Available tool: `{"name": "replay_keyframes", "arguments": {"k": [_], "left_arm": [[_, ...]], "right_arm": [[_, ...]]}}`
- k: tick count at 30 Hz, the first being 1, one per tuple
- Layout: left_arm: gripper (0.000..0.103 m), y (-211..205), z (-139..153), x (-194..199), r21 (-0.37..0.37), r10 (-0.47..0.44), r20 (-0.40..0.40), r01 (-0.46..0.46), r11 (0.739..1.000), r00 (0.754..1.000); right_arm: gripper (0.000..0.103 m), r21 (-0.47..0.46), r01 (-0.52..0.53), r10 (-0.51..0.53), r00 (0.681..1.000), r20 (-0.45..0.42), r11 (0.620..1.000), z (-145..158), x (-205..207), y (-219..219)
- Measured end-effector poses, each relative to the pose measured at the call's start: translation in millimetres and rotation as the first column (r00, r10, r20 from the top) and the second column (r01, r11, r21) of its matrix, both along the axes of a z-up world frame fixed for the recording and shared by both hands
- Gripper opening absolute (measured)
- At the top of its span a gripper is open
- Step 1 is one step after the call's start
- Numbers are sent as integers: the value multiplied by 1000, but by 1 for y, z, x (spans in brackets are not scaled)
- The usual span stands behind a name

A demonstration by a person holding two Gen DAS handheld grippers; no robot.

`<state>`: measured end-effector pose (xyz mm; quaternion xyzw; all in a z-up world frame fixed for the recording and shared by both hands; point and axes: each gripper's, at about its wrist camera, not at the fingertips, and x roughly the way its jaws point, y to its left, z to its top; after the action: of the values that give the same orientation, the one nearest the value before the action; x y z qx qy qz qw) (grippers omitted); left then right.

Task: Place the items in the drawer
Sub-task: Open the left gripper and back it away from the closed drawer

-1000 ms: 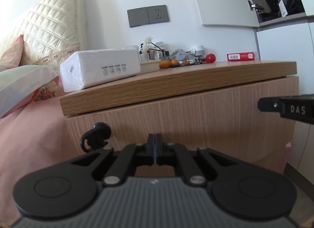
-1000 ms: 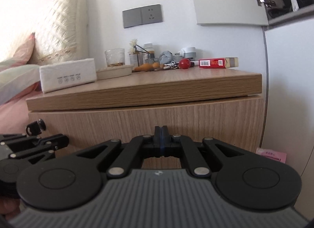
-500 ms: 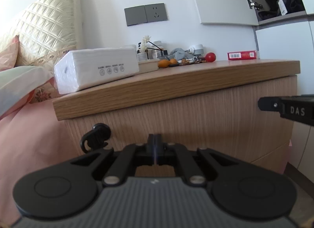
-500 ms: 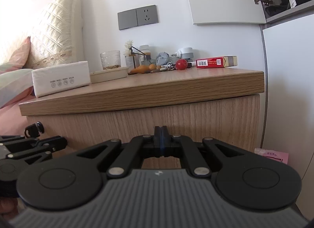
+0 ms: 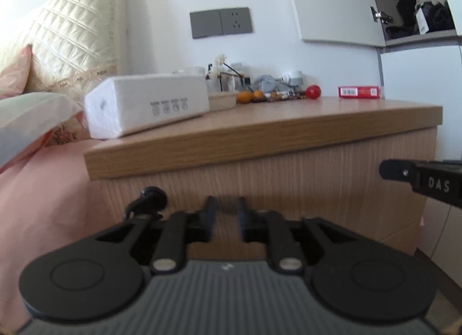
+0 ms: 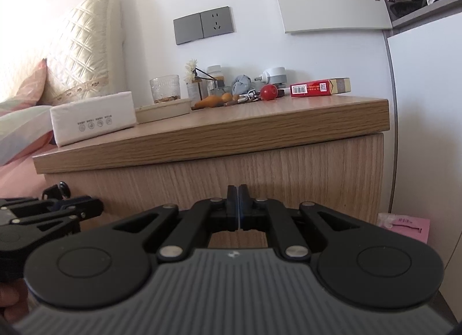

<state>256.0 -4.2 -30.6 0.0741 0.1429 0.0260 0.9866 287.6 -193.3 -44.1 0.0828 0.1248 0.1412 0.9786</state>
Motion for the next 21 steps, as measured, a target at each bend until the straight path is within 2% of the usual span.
{"name": "replay_keyframes", "arguments": {"k": [3,12,14,21], "left_arm": [[27,-2,2,-7,0,-15,7,15,1000,1000],[48,-4,10,-38,-24,-31,8,31,999,999],[55,-4,11,-46,-28,-33,7,33,999,999],[72,-4,17,-73,-48,-33,6,34,998,999]], "right_arm": [[4,-10,-9,9,1000,7,1000,3,-6,1],[4,11,-15,15,1000,-2,1000,14,-30,-7],[4,19,-21,21,1000,-10,1000,16,-35,-8],[4,-23,-46,46,999,20,999,26,-66,-8]]}}
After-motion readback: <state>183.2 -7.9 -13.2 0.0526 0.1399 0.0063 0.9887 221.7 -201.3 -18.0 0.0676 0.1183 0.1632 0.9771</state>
